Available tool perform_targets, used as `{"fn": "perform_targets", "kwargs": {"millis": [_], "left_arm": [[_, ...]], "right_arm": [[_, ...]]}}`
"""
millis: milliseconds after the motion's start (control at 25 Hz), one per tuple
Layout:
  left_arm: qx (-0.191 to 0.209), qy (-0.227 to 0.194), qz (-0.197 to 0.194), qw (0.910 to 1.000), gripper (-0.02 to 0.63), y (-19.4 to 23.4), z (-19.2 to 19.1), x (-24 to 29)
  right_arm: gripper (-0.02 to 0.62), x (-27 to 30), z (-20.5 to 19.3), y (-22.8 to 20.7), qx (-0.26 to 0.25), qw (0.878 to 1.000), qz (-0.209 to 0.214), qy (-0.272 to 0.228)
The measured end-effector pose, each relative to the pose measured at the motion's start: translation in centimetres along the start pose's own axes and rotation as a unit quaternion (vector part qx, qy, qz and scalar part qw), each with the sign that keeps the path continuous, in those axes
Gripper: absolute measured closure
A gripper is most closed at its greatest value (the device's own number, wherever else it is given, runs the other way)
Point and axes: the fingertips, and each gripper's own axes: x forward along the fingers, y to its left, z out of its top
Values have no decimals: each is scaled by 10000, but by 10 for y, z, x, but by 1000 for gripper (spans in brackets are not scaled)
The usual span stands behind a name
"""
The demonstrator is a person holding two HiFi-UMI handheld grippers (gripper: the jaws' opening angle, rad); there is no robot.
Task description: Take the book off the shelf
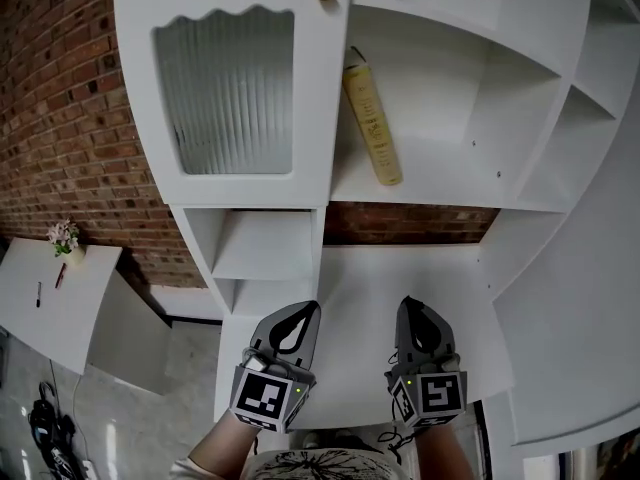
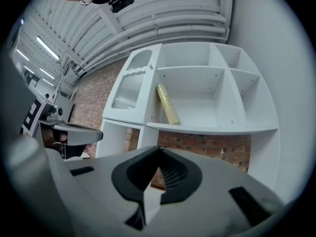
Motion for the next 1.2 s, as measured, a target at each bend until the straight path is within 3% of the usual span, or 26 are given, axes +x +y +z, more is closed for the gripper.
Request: {"fn": "perform_targets", "kwargs": {"millis": [280, 520, 680, 800, 1040, 1200], "left_arm": [[150, 4, 531, 9985, 594, 37, 12, 9], [97, -60, 878, 9961, 594, 60, 21, 20], [153, 76, 907, 9957, 594, 62, 21, 29], [176, 30, 815, 9965, 594, 61, 24, 34], [266, 92, 838, 9961, 594, 64, 19, 40], [334, 136, 1011, 9942, 593, 75, 24, 43]], "right_arm": [[594, 61, 31, 8, -111, 9989, 457, -61], [594, 100, 72, -8, -288, 9990, 284, -204], [387, 132, 104, -13, -610, 9966, 349, -435], [351, 160, 117, -17, -869, 9945, 382, -450], [217, 209, 144, -33, -1228, 9917, 87, -368], [204, 239, 148, -36, -1216, 9925, 102, -24]]}}
